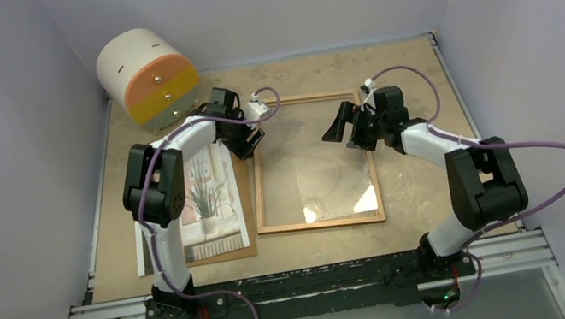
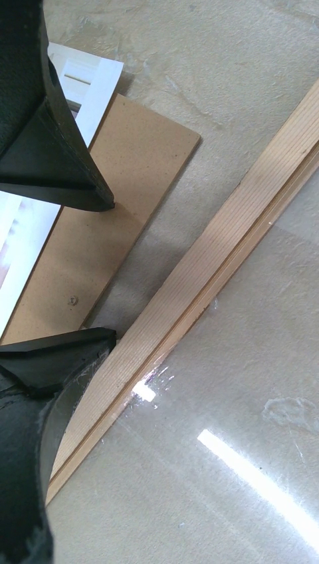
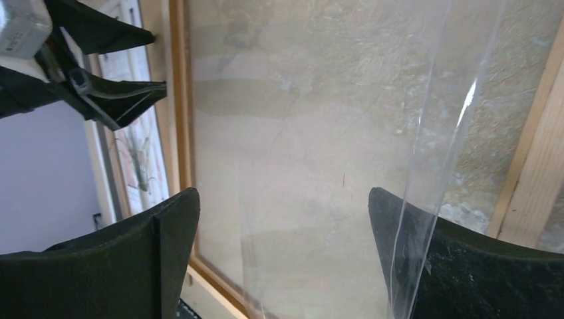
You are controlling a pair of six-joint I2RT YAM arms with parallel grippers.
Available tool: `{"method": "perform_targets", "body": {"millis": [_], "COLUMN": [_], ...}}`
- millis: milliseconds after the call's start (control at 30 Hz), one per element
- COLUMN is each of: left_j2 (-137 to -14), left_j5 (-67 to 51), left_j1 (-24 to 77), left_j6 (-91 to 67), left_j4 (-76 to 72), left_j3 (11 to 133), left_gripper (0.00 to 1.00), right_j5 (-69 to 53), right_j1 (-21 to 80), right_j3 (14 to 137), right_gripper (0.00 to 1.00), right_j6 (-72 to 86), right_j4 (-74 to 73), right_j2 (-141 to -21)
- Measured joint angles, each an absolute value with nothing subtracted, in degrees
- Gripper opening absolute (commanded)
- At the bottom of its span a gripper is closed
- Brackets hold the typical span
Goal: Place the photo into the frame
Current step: Adjust the photo frame item on the photo frame.
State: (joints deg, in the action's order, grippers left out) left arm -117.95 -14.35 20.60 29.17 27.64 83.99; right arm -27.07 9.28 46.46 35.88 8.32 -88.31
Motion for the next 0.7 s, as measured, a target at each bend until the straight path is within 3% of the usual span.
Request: {"method": "perform_targets", "body": {"millis": [700], "left_j2": [-118.0], "left_j5": [-14.3], "left_j1": [20.6], "left_j6": [29.2], "left_j4": [27.6], "left_j3": [84.0], "left_gripper": [0.67], "right_j5": [-9.6], "right_j1": [11.3], "right_j3": [54.0], "right_gripper": [0.99], "right_j6": [24.9], "right_j4": [-8.2], "right_j2": [-90.9]}}
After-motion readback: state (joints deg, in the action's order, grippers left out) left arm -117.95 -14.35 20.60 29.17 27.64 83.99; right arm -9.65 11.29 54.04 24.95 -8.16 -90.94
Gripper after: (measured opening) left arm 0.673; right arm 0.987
